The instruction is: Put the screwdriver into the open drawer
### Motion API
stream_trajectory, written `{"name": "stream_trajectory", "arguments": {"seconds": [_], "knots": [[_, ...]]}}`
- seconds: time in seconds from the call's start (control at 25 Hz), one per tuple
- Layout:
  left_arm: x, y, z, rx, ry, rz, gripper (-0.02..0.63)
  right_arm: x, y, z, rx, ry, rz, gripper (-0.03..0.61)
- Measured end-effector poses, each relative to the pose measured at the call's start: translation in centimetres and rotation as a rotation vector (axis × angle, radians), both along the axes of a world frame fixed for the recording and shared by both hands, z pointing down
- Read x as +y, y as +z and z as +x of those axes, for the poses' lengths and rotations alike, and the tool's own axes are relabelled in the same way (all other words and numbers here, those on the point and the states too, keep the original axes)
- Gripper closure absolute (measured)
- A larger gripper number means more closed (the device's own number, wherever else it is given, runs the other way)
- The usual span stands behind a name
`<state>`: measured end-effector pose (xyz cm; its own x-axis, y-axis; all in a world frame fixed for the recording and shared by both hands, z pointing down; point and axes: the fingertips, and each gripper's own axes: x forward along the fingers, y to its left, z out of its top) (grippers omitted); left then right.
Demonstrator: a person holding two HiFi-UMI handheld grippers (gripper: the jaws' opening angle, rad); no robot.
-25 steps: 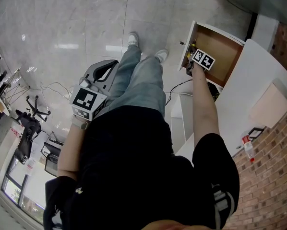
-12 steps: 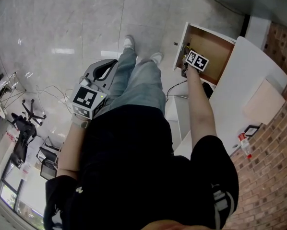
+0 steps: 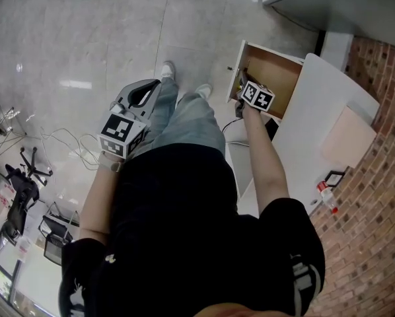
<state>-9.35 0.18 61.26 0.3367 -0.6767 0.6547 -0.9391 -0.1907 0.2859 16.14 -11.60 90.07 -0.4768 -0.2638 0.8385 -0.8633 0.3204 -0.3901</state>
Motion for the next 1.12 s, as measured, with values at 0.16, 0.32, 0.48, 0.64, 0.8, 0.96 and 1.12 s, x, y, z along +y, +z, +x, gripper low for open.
{"name": "stream_trajectory", "arguments": {"seconds": [0.16,0.32,0.48,0.64,0.8,0.96,1.12], "knots": [[-0.7,-1.7,-0.1,-0.002,0.008,0.061,0.609,0.1,-4.8,-2.3,-0.068,-0.027,0.058,0.568],[-1.4,-3.2,-0.5,-0.009,0.01,0.11,0.609,0.5,-9.8,-4.0,-0.115,-0.06,0.116,0.568],[-2.7,-5.0,-1.2,-0.003,0.017,0.162,0.609,0.9,-15.8,-5.6,-0.156,-0.108,0.196,0.568],[-3.9,-6.9,-1.4,0.01,0.039,0.209,0.609,1.3,-22.1,-6.3,-0.181,-0.13,0.302,0.568],[-5.5,-9.4,-1.1,0.023,0.072,0.264,0.609,1.2,-27.6,-6.7,-0.212,-0.133,0.392,0.568],[-6.8,-11.7,0.2,0.03,0.148,0.306,0.609,0.9,-32.6,-6.7,-0.221,-0.144,0.482,0.569],[-7.9,-14.2,1.0,-0.014,0.187,0.349,0.609,0.3,-37.5,-6.5,-0.242,-0.134,0.577,0.569]]}}
